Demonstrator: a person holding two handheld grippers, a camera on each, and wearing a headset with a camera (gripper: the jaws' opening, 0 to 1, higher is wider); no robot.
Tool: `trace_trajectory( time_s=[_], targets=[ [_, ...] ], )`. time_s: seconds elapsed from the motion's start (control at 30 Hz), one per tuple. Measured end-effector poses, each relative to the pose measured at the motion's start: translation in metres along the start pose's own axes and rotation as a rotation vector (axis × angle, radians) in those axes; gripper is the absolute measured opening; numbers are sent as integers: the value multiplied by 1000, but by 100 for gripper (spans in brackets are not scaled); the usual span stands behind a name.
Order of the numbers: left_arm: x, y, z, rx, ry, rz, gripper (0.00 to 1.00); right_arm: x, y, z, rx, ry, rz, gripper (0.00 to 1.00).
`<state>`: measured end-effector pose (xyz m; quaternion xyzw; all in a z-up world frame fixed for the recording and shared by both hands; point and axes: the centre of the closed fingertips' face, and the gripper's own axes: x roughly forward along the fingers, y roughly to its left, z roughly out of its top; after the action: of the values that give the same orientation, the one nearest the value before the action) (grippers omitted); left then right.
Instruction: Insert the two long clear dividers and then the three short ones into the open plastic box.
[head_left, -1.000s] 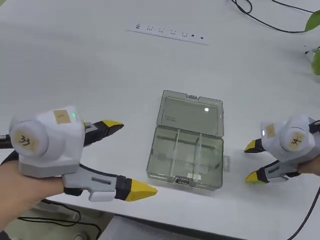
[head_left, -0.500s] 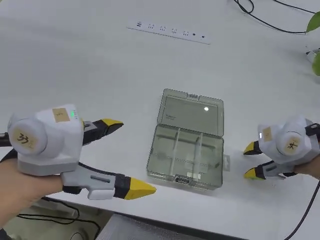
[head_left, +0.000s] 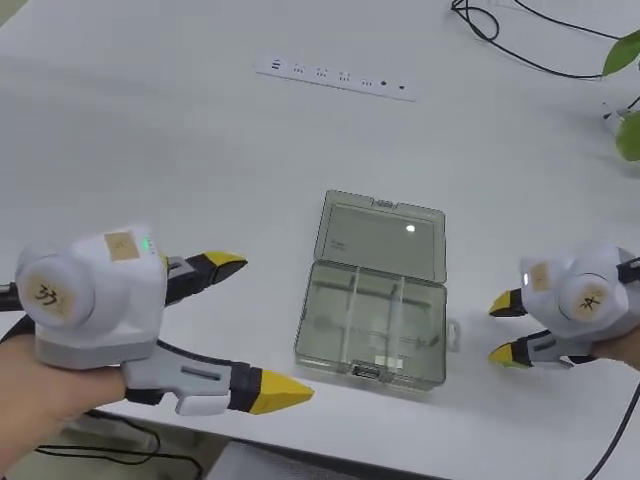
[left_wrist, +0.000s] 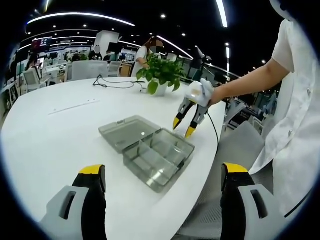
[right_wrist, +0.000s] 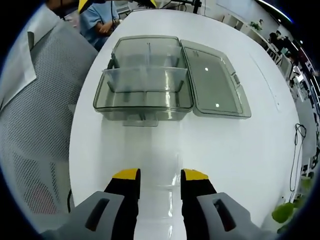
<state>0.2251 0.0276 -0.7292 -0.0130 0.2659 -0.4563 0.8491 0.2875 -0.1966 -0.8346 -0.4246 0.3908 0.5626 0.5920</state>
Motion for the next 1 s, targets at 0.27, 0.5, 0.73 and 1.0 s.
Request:
trace_trajectory(
  time_s=[0.27, 0.5, 0.73, 1.0],
  targets=[
    [-4, -3, 13, 12, -14, -9, 98, -42, 4, 35, 10, -98, -99, 32],
    [-4, -11, 31, 0, -31, -22, 95, -82, 18, 72, -22, -164, -172, 32],
    [6, -27, 57, -119, -89, -79, 86, -108, 35, 103, -62, -200, -221, 32],
    [21, -51, 75, -285, -113, -180, 69, -123, 44, 127, -94, -213, -269, 32]
  ],
)
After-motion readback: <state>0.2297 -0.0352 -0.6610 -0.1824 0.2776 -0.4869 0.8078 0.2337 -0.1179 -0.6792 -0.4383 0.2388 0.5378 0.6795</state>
